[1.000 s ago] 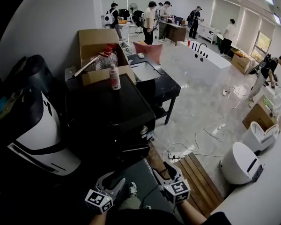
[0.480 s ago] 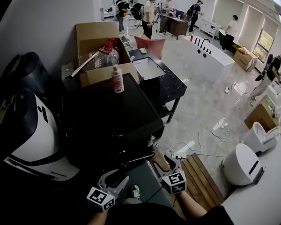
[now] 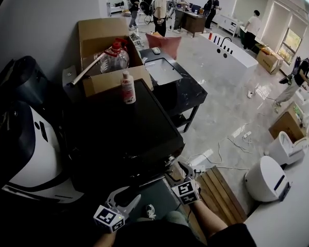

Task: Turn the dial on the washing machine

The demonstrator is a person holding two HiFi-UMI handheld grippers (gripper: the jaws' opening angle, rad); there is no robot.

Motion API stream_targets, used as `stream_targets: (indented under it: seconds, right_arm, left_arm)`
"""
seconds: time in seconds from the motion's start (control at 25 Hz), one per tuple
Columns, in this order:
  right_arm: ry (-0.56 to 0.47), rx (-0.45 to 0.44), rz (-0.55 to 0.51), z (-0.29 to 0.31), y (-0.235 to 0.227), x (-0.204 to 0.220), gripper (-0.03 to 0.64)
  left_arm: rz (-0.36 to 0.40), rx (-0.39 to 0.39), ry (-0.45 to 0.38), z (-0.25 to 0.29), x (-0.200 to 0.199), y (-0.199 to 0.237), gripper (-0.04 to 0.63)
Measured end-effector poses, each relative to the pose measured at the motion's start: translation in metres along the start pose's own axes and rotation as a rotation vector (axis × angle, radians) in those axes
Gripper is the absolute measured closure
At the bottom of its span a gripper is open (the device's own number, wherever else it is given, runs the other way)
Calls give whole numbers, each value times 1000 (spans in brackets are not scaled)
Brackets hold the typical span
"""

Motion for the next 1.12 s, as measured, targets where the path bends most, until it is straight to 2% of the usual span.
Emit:
stream_targets:
  seconds: [0.16,0.32,0.4,0.52,0.88,1.12]
  right_arm:
    - [0,-40,-69,21,0,-2,308]
    - [7,-62,-181,31,2,-3,285]
    - [3,-100,-215,36,4,-2,282]
    - [19,-146,-230,45,8,4,276]
    - [26,-176,-242,48,5,9,252]
    - [59,-207,-197,56,-1,14,236]
  left_arm:
    - [-4,-21,7,2,-1,6,428]
    - [-26,-75,-4,5,-1,3,428]
    - [-34,-102,-15,6,-3,-2,428]
    - [-43,-137,-19,6,-1,-9,428]
    - [-77,-250,-33,-6,3,-35,428]
    - [-83,-295,-61,-3,6,-50,428]
Point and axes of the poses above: the fingertips, and each gripper's own axes: z forward along the fingers, y to its left, x out of its underside, the point moved 8 cm from there along -z, backward along the fingers, and after that the axes turned 15 degrees about x, right-handed, at the moved point
